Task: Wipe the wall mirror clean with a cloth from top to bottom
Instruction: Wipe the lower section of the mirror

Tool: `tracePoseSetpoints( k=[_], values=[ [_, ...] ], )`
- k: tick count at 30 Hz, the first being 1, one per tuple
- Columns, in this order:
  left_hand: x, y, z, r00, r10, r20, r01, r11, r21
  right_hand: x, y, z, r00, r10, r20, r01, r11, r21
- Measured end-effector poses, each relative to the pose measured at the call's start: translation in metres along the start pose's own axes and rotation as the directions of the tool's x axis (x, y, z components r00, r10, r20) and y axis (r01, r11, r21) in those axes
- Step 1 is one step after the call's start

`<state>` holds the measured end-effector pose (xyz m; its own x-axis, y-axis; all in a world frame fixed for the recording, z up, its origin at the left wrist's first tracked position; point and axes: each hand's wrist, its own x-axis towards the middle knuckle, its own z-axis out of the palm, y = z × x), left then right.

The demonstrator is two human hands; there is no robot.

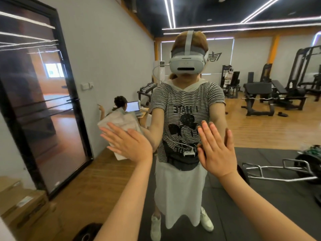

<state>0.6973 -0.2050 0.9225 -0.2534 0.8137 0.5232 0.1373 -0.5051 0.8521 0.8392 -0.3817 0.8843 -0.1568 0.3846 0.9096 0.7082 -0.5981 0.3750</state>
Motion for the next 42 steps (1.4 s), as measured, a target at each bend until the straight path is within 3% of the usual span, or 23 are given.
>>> tracePoseSetpoints(
  k=[2,6,15,19,23,30,36,42],
  values=[
    [-0.029,0.012,0.008,0.997,0.058,0.052,-0.058,0.998,-0.016,0.0,0.0,0.0,1.0,0.002,-0.004,-0.002,1.0,0.001],
    [-0.082,0.021,0.017,0.929,0.321,0.186,-0.325,0.946,-0.005,0.001,0.001,-0.001,1.0,0.003,-0.003,-0.003,1.0,-0.004],
    [-0.067,-0.008,-0.012,0.767,0.496,0.406,-0.58,0.807,0.11,0.005,0.0,-0.01,0.994,0.035,0.103,-0.033,0.999,-0.026],
    [-0.061,-0.01,-0.018,0.745,0.485,0.458,-0.608,0.777,0.166,0.012,-0.004,-0.032,0.974,0.075,0.212,-0.089,0.994,0.058],
    [-0.062,-0.004,-0.023,0.736,0.461,0.495,-0.605,0.776,0.177,0.006,0.019,-0.059,0.957,-0.006,0.292,-0.042,0.986,0.159],
    [-0.06,0.004,-0.033,0.725,0.393,0.567,-0.632,0.707,0.318,-0.048,0.111,-0.094,0.952,0.108,0.285,-0.117,0.993,0.016],
    [-0.067,0.018,-0.035,0.758,0.332,0.562,-0.598,0.698,0.394,-0.07,0.183,-0.101,0.902,0.242,0.359,-0.213,0.97,-0.117],
    [-0.069,0.029,-0.039,0.776,0.322,0.542,-0.579,0.705,0.41,-0.085,0.204,-0.071,0.948,0.175,0.267,-0.162,0.984,-0.07]
  ],
)
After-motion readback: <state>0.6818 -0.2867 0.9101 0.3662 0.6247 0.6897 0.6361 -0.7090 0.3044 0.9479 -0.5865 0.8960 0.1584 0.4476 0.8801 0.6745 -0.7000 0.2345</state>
